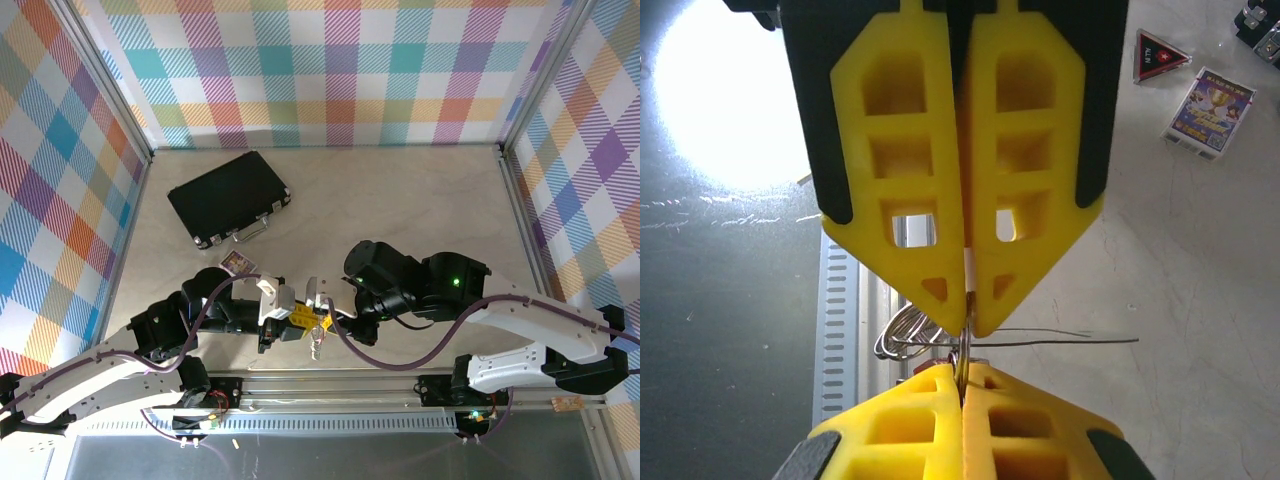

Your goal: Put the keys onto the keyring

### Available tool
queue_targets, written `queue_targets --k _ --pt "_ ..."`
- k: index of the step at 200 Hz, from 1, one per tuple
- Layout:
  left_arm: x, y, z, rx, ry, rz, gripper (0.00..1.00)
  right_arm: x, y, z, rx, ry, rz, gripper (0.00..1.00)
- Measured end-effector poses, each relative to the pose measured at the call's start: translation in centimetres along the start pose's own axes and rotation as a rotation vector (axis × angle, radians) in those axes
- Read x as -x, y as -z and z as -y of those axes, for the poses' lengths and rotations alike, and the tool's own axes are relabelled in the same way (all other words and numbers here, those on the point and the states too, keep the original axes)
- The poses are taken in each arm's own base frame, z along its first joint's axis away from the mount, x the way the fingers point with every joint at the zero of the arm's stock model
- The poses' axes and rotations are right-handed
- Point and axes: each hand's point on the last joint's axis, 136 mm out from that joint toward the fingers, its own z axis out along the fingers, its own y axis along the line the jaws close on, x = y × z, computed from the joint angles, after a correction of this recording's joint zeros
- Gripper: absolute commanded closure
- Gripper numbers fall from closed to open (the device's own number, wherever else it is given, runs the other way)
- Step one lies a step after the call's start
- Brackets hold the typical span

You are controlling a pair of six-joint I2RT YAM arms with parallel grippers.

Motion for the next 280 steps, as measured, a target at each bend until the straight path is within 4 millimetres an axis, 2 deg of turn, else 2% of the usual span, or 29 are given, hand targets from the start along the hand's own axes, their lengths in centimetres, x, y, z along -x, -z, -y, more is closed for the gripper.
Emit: queue_targets --k 29,60,88,118,163,190,227,254,266,280 --pt "0.0 0.0 0.1 -0.007 0.003 0.001 1.0 0.0 0.0 0.0 0.003 0.0 0.001 1.0" --pt "0.1 0.0 0.3 -0.017 0.0 0.006 1.0 0.1 0.1 -0.1 0.006 -0.001 0.004 1.0" --pt "0.5 0.4 0.5 -0.016 -0.009 0.047 1.0 0.7 0.3 -0.1 0.003 0.004 0.043 0.76" --pt "1.4 0.8 0.8 -0.026 -0.008 0.122 1.0 1.4 0.6 -0.3 0.003 -0.006 0.129 0.71" --pt "2.2 0.8 1.2 -0.057 0.002 0.216 1.0 2.3 1.3 -0.4 -0.006 -0.014 0.24 0.74" --pt "2.6 0.8 1.3 -0.073 0.014 0.268 1.0 2.6 1.8 -0.4 -0.011 -0.017 0.294 0.8" --pt "3.1 1.1 1.5 -0.08 0.021 0.313 1.0 3.4 2.6 -0.5 -0.016 -0.012 0.345 0.78" --pt "3.9 1.6 1.7 -0.085 0.016 0.352 1.0 3.8 2.7 -0.5 -0.016 -0.007 0.365 0.8" --pt "4.1 1.7 1.7 -0.087 0.016 0.36 1.0 3.9 2.7 -0.5 -0.015 -0.006 0.368 0.83" --pt "4.0 1.6 1.6 -0.084 0.02 0.36 1.0 3.9 2.7 -0.5 -0.015 -0.004 0.367 0.91"
